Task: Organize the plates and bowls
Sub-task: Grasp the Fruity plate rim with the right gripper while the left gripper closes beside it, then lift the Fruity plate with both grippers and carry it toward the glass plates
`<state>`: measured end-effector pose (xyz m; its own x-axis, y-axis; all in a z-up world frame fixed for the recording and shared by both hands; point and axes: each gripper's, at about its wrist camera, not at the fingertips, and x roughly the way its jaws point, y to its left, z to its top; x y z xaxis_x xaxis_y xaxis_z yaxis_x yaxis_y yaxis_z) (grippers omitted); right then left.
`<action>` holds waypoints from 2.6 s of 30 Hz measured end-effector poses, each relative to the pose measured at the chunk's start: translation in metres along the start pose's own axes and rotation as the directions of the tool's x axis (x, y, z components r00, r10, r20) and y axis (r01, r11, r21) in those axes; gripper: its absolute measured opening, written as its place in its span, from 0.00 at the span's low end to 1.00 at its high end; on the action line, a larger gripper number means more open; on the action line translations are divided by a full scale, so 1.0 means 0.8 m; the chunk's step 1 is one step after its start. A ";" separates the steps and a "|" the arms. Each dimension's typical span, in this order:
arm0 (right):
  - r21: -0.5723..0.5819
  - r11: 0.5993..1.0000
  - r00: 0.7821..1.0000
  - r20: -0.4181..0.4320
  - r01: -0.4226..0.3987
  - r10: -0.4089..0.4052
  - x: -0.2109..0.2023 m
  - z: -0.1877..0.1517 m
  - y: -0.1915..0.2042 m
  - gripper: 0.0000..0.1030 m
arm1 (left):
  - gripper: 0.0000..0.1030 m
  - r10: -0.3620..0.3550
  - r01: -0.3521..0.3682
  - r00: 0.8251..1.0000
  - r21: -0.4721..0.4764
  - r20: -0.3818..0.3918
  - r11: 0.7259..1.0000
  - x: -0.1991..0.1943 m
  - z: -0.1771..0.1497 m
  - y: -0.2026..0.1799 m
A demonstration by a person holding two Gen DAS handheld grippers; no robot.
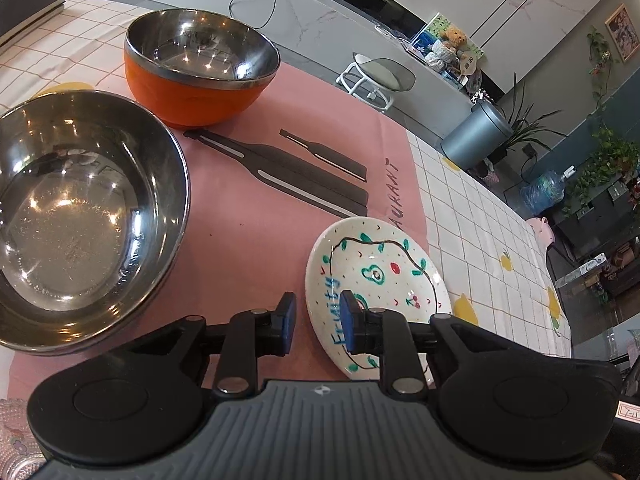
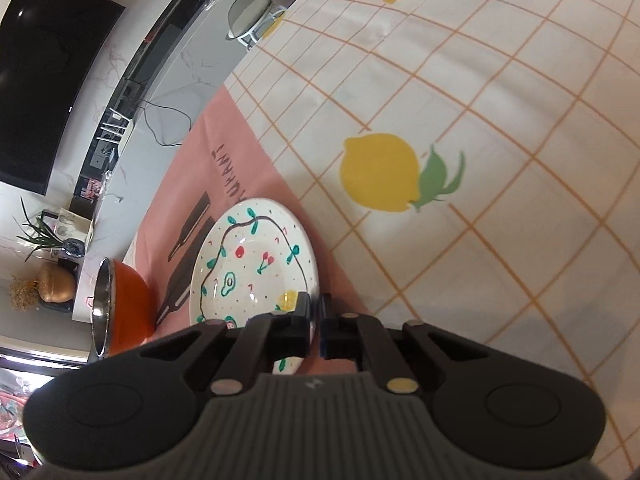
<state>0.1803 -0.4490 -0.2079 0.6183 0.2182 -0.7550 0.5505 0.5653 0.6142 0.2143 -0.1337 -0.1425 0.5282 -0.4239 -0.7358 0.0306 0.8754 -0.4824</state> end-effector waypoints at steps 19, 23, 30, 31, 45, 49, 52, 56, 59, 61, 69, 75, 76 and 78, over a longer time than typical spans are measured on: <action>-0.051 0.997 0.998 0.011 -0.055 0.056 0.009 0.044 -0.009 0.22 | 0.25 0.009 -0.010 1.000 0.010 0.026 1.000 0.039 0.009 -0.004; -0.047 0.995 0.996 -0.021 -0.085 0.084 0.011 0.040 -0.009 0.22 | 0.19 0.022 -0.023 0.999 0.025 0.041 0.999 0.040 0.008 -0.006; -0.030 0.997 0.997 -0.026 -0.078 0.077 0.014 0.037 -0.013 0.05 | 0.15 0.032 -0.033 0.999 0.022 0.042 0.999 0.039 0.009 -0.006; -0.023 0.997 0.997 -0.027 -0.079 0.078 0.014 0.037 -0.014 0.05 | 0.14 0.029 -0.030 0.999 0.009 0.040 1.000 0.038 0.009 -0.005; 0.283 0.934 0.972 -0.028 -0.218 0.235 -0.003 0.030 -0.067 0.06 | 0.14 -0.109 0.120 0.993 -0.301 0.052 0.946 0.008 -0.002 0.032; 0.426 0.876 0.962 -0.045 -0.226 0.269 0.010 0.022 -0.090 0.09 | 0.14 -0.127 0.130 0.991 -0.395 0.034 0.910 0.015 -0.006 0.045; 0.430 0.872 0.959 -0.046 -0.234 0.280 0.011 0.022 -0.091 0.10 | 0.14 -0.110 0.109 0.994 -0.393 0.019 0.913 0.021 -0.007 0.046; 0.402 0.886 0.959 -0.054 -0.233 0.277 0.011 0.022 -0.085 0.11 | 0.14 -0.083 0.073 0.996 -0.383 -0.009 0.921 0.030 -0.009 0.044; 0.377 0.897 0.961 -0.057 -0.228 0.269 0.011 0.022 -0.081 0.10 | 0.14 -0.071 0.062 0.997 -0.354 -0.013 0.933 0.032 -0.008 0.039; 0.358 0.908 0.966 -0.053 -0.218 0.253 0.009 0.021 -0.077 0.09 | 0.12 -0.068 0.063 0.998 -0.328 -0.005 0.943 0.030 -0.008 0.034; 0.299 0.920 0.962 -0.023 -0.253 0.272 -0.007 0.017 -0.063 0.00 | 0.05 -0.090 0.097 0.995 -0.285 0.036 0.954 0.006 -0.001 0.023; 0.290 0.914 0.952 -0.031 -0.283 0.305 -0.021 0.003 -0.065 0.00 | 0.05 -0.102 0.110 0.994 -0.271 0.044 0.956 -0.022 -0.009 0.023; 0.269 0.918 0.950 -0.026 -0.293 0.311 -0.027 -0.001 -0.063 0.00 | 0.05 -0.101 0.110 0.994 -0.266 0.048 0.958 -0.028 -0.011 0.022; 0.232 0.921 0.945 -0.022 -0.313 0.326 -0.038 -0.010 -0.060 0.00 | 0.05 -0.101 0.111 0.993 -0.248 0.055 0.962 -0.044 -0.014 0.023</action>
<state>0.1306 -0.4762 -0.2164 0.7519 0.4079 -0.5179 0.4440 0.2674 0.8552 0.1867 -0.1050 -0.1306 0.5685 -0.4963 -0.6561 -0.1221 0.7378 -0.6639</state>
